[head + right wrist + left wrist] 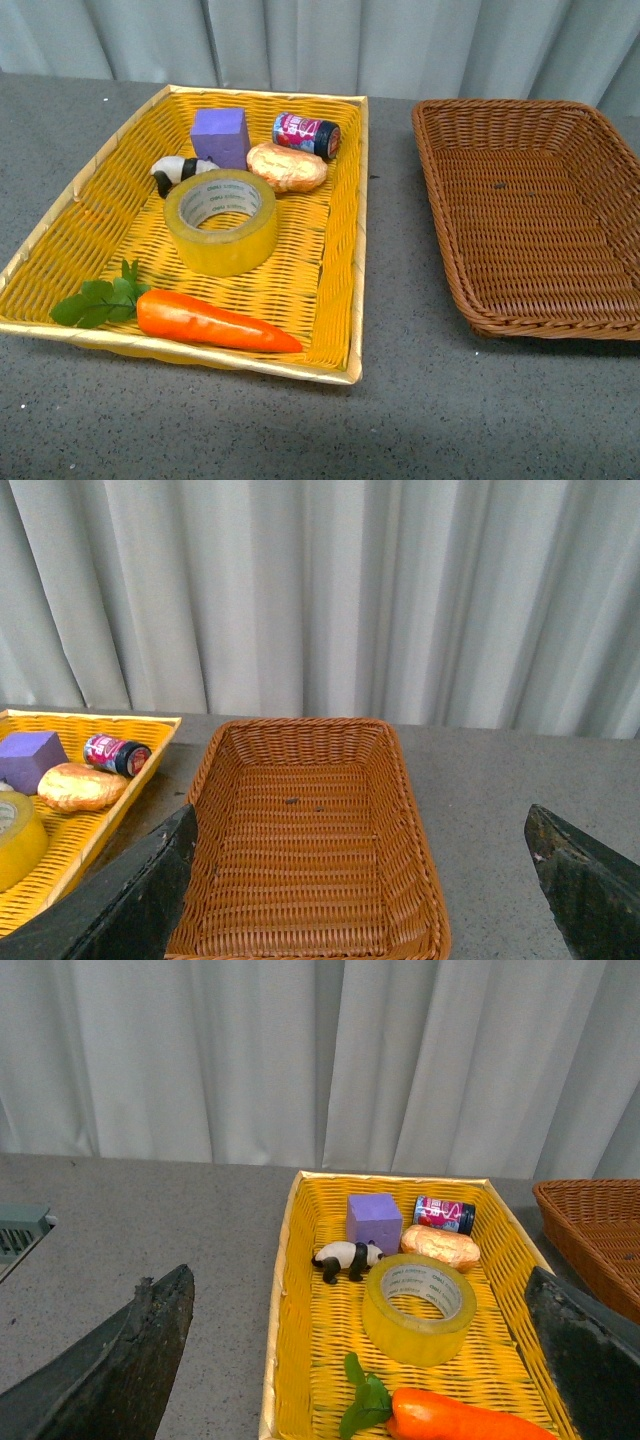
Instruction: Move tape to another basket
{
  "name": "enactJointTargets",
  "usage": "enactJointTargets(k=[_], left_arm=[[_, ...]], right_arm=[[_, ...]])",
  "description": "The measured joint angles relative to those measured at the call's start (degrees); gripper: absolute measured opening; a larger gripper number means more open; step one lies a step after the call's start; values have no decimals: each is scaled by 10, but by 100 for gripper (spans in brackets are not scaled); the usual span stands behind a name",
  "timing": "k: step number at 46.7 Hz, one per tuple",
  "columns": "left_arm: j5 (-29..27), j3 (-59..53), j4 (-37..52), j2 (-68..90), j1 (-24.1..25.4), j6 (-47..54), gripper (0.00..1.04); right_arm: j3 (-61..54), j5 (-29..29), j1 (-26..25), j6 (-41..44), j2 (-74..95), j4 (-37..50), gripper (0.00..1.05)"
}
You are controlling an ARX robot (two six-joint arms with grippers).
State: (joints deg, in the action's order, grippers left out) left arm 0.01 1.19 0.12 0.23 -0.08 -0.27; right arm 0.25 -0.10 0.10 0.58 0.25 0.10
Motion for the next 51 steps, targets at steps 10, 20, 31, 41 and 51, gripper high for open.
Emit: enactJointTargets(k=[10,20,31,41,51], left_arm=[[0,0,0,0,0,0,98],[0,0,0,0,0,0,98],[0,0,0,0,0,0,98],[0,0,0,0,0,0,98],[0,0,0,0,0,0,98]], right_arm=[[0,0,0,0,0,0,96],[0,0,0,0,0,0,96],[0,0,0,0,0,0,96],[0,0,0,0,0,0,96],[0,0,0,0,0,0,96]])
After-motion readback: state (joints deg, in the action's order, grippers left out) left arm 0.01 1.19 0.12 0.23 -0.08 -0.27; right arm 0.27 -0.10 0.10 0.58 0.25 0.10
